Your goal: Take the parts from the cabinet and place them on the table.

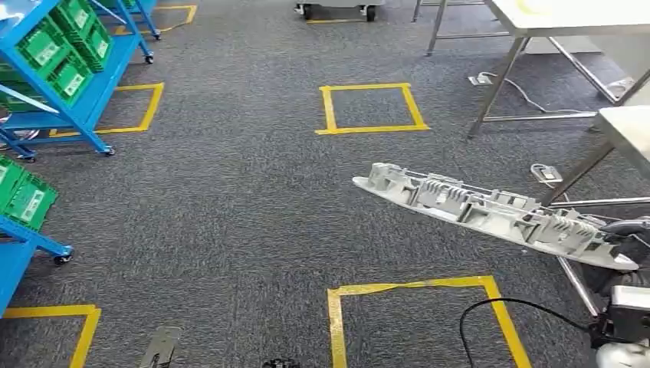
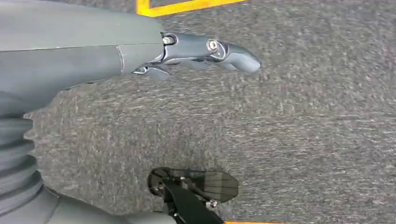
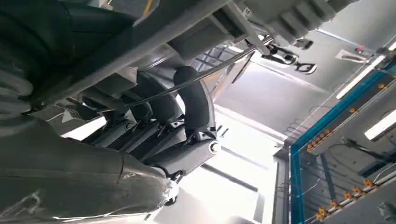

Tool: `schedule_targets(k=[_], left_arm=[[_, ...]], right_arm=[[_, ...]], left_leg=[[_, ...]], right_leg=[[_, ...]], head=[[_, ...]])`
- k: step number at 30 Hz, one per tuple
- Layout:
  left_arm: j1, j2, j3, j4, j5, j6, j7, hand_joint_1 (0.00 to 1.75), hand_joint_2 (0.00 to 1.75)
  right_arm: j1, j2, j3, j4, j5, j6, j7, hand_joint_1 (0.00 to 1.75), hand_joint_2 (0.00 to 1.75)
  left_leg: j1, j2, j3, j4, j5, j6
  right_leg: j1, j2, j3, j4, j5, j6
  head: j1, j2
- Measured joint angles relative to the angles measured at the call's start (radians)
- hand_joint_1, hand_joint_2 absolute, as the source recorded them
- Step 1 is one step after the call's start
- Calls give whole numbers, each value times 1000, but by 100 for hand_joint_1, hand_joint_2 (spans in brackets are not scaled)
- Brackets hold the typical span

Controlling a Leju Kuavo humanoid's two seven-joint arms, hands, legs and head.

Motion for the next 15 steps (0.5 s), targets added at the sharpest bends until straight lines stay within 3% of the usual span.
schedule_targets(k=[1, 2, 3, 4, 6, 7, 8, 9, 10, 12, 14, 15], left_arm=[[0, 0, -1, 0, 0, 1, 0, 0, 175], [0, 3, -2, 0, -1, 1, 0, 0, 175], [-1, 2, -2, 0, -1, 2, 0, 0, 175], [-2, 2, -2, 0, -1, 2, 2, 0, 175], [-2, 2, -2, 0, -1, 3, 2, 0, 175], [-2, 0, -2, 0, -1, 3, 2, 0, 175], [-2, 0, -2, 0, -1, 3, 0, 0, 175], [-2, 0, -2, 0, 0, 3, 0, 0, 175], [0, 0, -2, 0, 0, 3, 0, 0, 175], [4, 0, -2, 0, 1, 3, 0, 0, 175], [7, 1, -2, 0, 1, 5, 0, 0, 175], [7, 1, -2, 0, 0, 6, 0, 0, 175]], right_arm=[[0, 0, 1, 0, 0, 0, 0, 175, 175], [-2, 0, 3, 0, 0, 0, 0, 175, 175], [-7, 0, 3, 0, 0, 0, 0, 175, 175], [-11, 0, 4, 0, 0, -2, 0, 175, 175], [-9, 0, 4, 2, -1, -5, 0, 175, 175], [-10, -1, 4, 2, -1, -6, 1, 175, 175], [-9, -1, 5, 2, 0, -6, 1, 175, 175], [-13, -1, 6, 3, 0, -6, 1, 175, 175], [-17, -1, 7, 3, -2, -7, 0, 175, 175], [-15, -1, 11, 5, -3, -7, 0, 175, 175], [-12, -1, 11, 9, -3, -7, 1, 175, 175], [-12, -1, 11, 10, -3, -7, 1, 175, 175]], left_leg=[[-1, -15, 47, -80, 36, 6], [0, -50, 90, -151, 57, 11], [3, -65, 120, -196, 33, 18], [1, -58, 123, -201, 20, 10], [-1, -41, 135, -216, 8, 22], [4, -35, 155, -217, 3, 28], [4, -30, 174, -223, -9, 34], [4, -22, 192, -223, -21, 38], [3, -12, 208, -223, -36, 39], [4, 8, 244, -224, -67, 39], [6, 24, 291, -224, -103, 33], [8, 33, 319, -225, -124, 30]], right_leg=[[0, 10, 5, 0, -1, 5], [-3, 19, 10, 0, -6, 9], [7, 28, 7, 9, -14, 18], [-2, 39, 8, -1, -15, 21], [-1, 46, 19, 2, -8, 33], [-1, 43, 21, 9, -17, 36], [4, -1, 8, 43, -13, 41], [6, -36, -30, 108, -8, 46], [4, -53, -90, 191, -16, 48], [1, -62, -193, 298, -63, 54], [-5, -66, -235, 279, -86, 54], [-7, -70, -234, 228, -73, 54]], head=[[-1, 0], [-1, 0], [0, 0], [1, 0], [-2, 0], [0, 0], [0, 0], [10, 0], [7, 0], [8, 0], [8, 0], [8, 0]])
